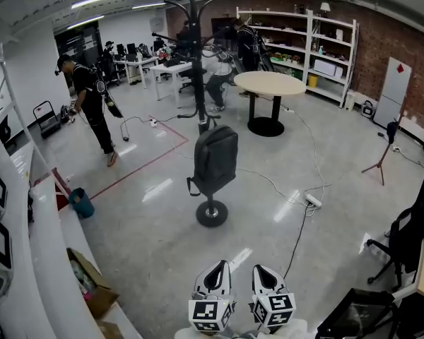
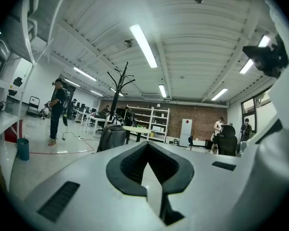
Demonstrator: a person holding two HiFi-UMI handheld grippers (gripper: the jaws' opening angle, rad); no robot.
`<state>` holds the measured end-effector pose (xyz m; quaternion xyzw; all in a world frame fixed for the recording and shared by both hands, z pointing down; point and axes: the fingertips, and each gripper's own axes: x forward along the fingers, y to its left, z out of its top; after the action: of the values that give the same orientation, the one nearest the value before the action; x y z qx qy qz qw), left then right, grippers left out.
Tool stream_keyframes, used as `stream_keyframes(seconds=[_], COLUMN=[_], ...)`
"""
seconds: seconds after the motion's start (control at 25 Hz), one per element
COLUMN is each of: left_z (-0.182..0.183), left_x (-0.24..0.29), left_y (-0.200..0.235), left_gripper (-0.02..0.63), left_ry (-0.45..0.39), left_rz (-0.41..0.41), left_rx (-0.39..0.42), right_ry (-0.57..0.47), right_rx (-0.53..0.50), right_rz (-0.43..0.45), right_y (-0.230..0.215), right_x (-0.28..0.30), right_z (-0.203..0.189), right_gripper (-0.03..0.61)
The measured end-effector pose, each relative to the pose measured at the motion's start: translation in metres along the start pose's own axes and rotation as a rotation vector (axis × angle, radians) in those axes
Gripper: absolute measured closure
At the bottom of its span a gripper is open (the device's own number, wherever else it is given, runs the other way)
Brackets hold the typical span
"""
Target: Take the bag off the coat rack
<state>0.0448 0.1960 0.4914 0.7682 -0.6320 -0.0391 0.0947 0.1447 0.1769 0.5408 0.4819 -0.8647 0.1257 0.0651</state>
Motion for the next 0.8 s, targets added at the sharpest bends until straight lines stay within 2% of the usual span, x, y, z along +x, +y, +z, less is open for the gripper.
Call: stream_keyframes(seconds=[0.24, 0.6, 0.8], left_z=[-0.002, 0.011, 0.020], left_x=[0.021, 0.064, 0.092], left_y=[0.010, 0.053, 0.074], left_gripper=[0.614, 0.614, 0.614], left_ry=[0.011, -0.011, -0.015], left_rz=[-0.011, 0.022, 0.013], left_rx=[-0.009, -0.014, -0.004], right_ry=[0.006, 0.005, -0.016], right_rx=[0.004, 0.007, 0.008], right_rz=[-0.019, 0.000, -0.006], right_y=[-0.012, -0.014, -0.015], right_x=[0.025, 0.084, 0.119], right_z=[0.003, 0.016, 0.031], right_gripper=[0.567, 0.567, 0.566])
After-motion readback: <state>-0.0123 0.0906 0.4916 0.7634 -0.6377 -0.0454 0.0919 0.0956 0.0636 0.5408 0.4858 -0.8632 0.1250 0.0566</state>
